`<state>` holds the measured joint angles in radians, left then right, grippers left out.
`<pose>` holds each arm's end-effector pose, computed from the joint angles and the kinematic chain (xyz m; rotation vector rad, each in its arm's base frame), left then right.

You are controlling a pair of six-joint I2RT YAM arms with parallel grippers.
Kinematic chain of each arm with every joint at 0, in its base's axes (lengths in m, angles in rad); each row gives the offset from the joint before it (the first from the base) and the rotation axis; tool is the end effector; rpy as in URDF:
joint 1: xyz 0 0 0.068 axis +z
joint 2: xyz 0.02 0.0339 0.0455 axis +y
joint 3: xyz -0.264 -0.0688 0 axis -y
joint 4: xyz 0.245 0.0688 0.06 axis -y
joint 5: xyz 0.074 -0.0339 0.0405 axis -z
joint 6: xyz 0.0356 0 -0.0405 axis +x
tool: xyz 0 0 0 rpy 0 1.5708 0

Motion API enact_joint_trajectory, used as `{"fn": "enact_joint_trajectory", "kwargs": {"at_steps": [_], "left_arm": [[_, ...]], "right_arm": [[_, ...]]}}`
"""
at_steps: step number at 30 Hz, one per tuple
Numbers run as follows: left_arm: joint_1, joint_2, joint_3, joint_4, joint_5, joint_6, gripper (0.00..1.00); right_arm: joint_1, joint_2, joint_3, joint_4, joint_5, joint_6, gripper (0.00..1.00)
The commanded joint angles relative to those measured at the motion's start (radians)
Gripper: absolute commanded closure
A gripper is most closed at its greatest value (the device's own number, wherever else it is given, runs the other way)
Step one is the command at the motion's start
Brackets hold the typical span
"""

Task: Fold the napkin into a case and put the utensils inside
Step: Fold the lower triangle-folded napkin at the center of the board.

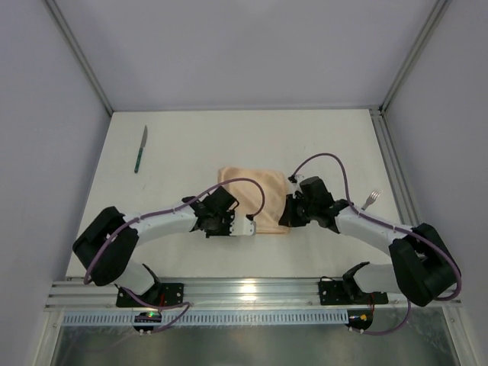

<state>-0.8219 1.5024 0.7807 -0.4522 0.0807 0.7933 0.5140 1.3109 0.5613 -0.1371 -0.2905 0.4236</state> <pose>0.1802 -0.1981 0.1591 1.9980 1.8804 -0.1186 0.2046 0.1272 0.1618 -0.2487 2.5499 0.7455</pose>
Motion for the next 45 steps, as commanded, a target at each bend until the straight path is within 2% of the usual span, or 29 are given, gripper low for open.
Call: {"fn": "enact_joint_trajectory", "kwargs": {"at_steps": [1,3,4,6,7,11,12,13,14,17,19,21,22,29,31,34,39,45], "left_arm": [[0.049,-0.001,0.083,-0.142,0.157,-0.039,1.0],[0.076,0.002,0.118,-0.186,0.215,-0.039,1.0],[0.105,0.005,0.153,-0.206,0.232,-0.032,1.0],[0.13,0.007,0.198,-0.264,0.271,-0.02,1.0],[0.144,0.009,0.21,-0.282,0.281,-0.01,1.0],[0.153,0.03,0.259,-0.351,0.317,0.015,1.0],[0.155,0.038,0.267,-0.37,0.326,0.017,1.0],[0.155,0.044,0.281,-0.378,0.338,0.018,1.0],[0.161,0.056,0.287,-0.381,0.347,0.015,1.0],[0.167,0.067,0.29,-0.373,0.355,0.014,1.0],[0.168,0.07,0.29,-0.373,0.36,0.015,1.0],[0.176,0.073,0.292,-0.375,0.366,0.018,1.0],[0.181,0.073,0.292,-0.378,0.37,0.018,1.0],[0.201,0.071,0.322,-0.41,0.404,0.018,1.0],[0.204,0.074,0.321,-0.413,0.409,0.015,1.0],[0.207,0.079,0.324,-0.419,0.421,0.014,1.0],[0.208,0.078,0.324,-0.428,0.422,0.014,1.0],[0.21,0.082,0.331,-0.437,0.433,0.015,1.0]], "right_arm": [[-0.002,-0.148,0.068,0.01,0.007,-0.107,0.86],[-0.003,-0.202,0.075,0.007,0.024,-0.187,0.77],[-0.002,-0.258,0.072,0.011,0.019,-0.216,0.69],[0.0,-0.315,0.054,0.034,0.01,-0.302,0.63],[0.0,-0.346,0.045,0.043,-0.002,-0.333,0.56],[0.037,-0.487,-0.018,0.038,-0.016,-0.55,0.48],[0.055,-0.501,-0.026,0.022,-0.01,-0.666,0.46],[0.082,-0.512,-0.034,0.007,0.002,-0.728,0.44],[0.16,-0.516,-0.058,-0.015,0.067,-0.781,0.39],[0.318,-0.5,-0.113,-0.001,0.196,-0.876,0.38],[0.377,-0.464,-0.159,0.057,0.249,-0.894,0.38],[0.466,-0.406,-0.178,0.109,0.403,-0.914,0.37],[0.483,-0.385,-0.199,0.205,0.442,-0.924,0.37],[0.621,-0.17,-0.192,0.52,0.57,-0.959,0.37],[0.696,-0.092,-0.175,0.62,0.612,-0.948,0.36],[0.802,0.022,-0.161,0.782,0.755,-0.953,0.35],[0.836,0.25,-0.137,1.051,0.87,-0.945,0.29],[0.834,0.338,-0.094,1.065,0.892,-0.953,0.26]]}}
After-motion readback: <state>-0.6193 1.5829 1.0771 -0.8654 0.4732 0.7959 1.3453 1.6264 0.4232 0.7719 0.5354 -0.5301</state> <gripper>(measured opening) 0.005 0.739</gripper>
